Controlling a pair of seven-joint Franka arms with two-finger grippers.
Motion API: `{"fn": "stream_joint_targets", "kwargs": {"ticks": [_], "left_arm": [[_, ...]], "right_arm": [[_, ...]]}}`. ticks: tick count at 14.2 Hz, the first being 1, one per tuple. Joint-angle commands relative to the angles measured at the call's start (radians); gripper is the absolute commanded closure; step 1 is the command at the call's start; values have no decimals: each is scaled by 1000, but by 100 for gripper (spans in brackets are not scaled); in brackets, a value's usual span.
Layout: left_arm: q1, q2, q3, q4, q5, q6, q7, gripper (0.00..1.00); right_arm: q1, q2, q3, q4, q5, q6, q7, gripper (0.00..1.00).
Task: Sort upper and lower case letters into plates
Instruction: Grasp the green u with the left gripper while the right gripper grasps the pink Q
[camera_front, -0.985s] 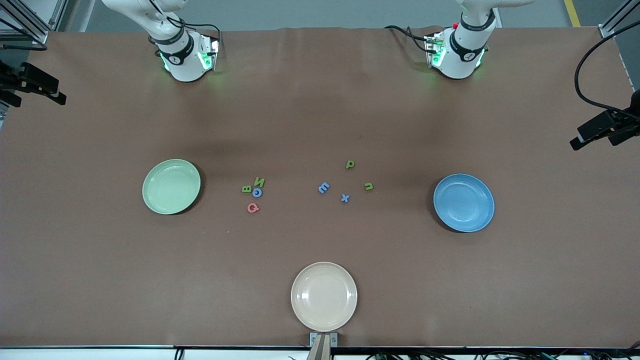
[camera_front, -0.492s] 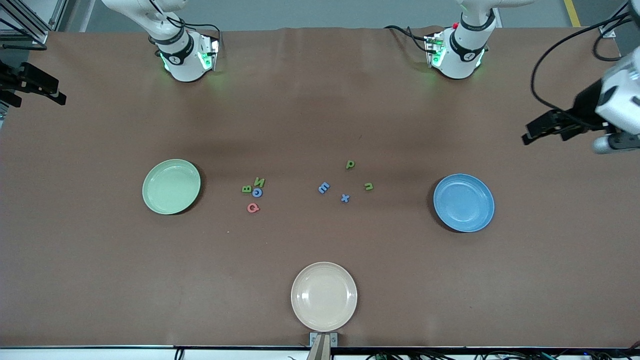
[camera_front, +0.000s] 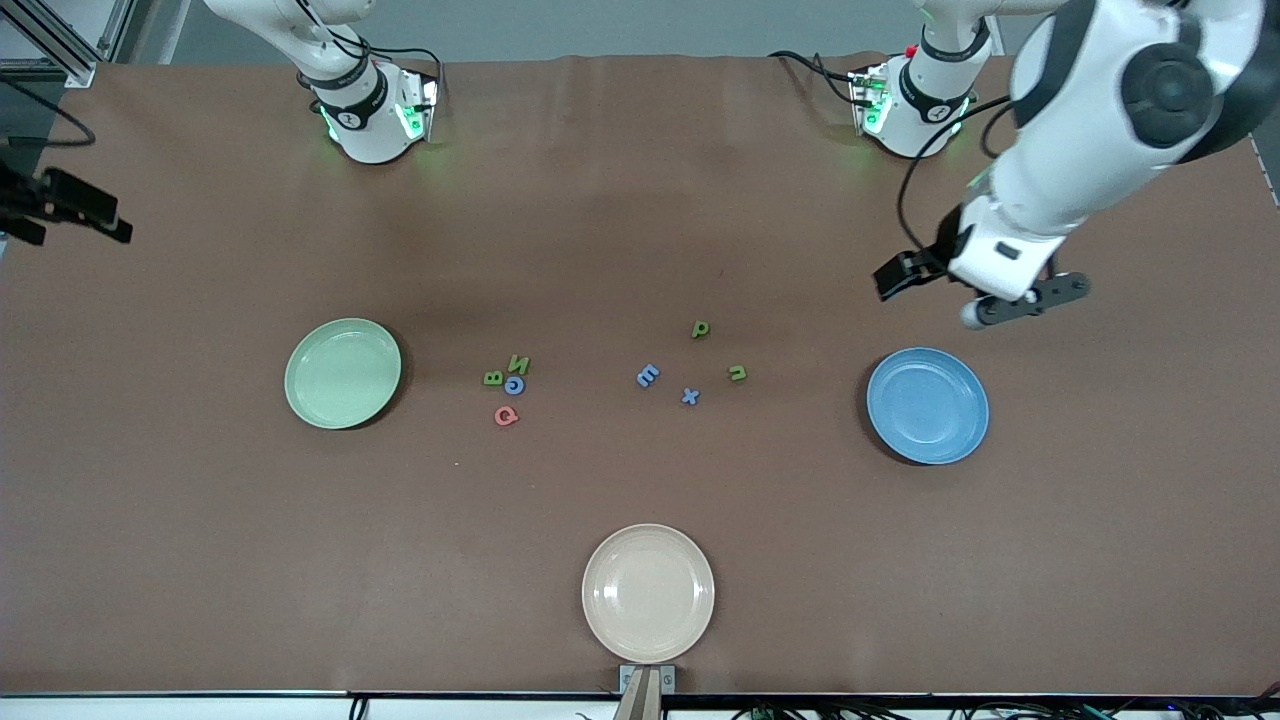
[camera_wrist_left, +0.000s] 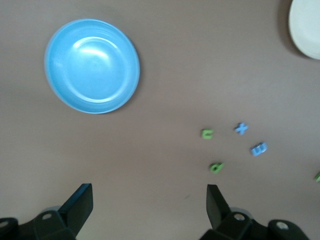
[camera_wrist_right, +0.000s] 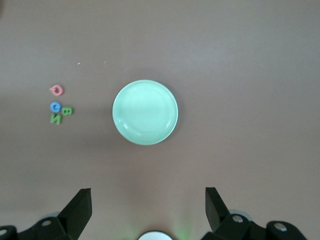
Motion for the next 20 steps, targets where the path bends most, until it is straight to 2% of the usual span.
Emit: {"fn": "stream_joint_targets", "kwargs": {"ticks": [1, 3, 5, 6, 8, 10, 13, 16, 20], "left_arm": [[1, 56, -40, -45, -6, 128, -147, 0], [-17, 135, -51, -47, 64, 183, -221, 0], [-46, 237, -51, -47, 92, 272, -264, 0], [-58, 269, -51, -49, 116, 277, -278, 0], [-121, 330, -51, -45, 192, 297, -319, 0], [-164, 386, -51, -47, 218, 409, -353, 0], [-212, 443, -50, -44, 242, 504, -361, 0], [-252, 509, -50, -35, 339, 526, -462, 0], [-252, 559, -50, -33, 460, 559, -568, 0]], "right_arm": [[-29, 133, 8, 42, 10, 82, -9, 0], [-26, 198, 9, 39, 6, 126, -12, 0], [-10, 206, 12, 19, 20, 152, 6, 0], [10, 206, 12, -13, 38, 189, 35, 0], [71, 209, 14, -93, 64, 306, 223, 0], [171, 235, 14, -153, 64, 425, 412, 0], [291, 324, 14, -154, 64, 531, 570, 0], [389, 411, 14, -156, 64, 654, 722, 0], [475, 523, 12, -154, 64, 780, 848, 0]]}}
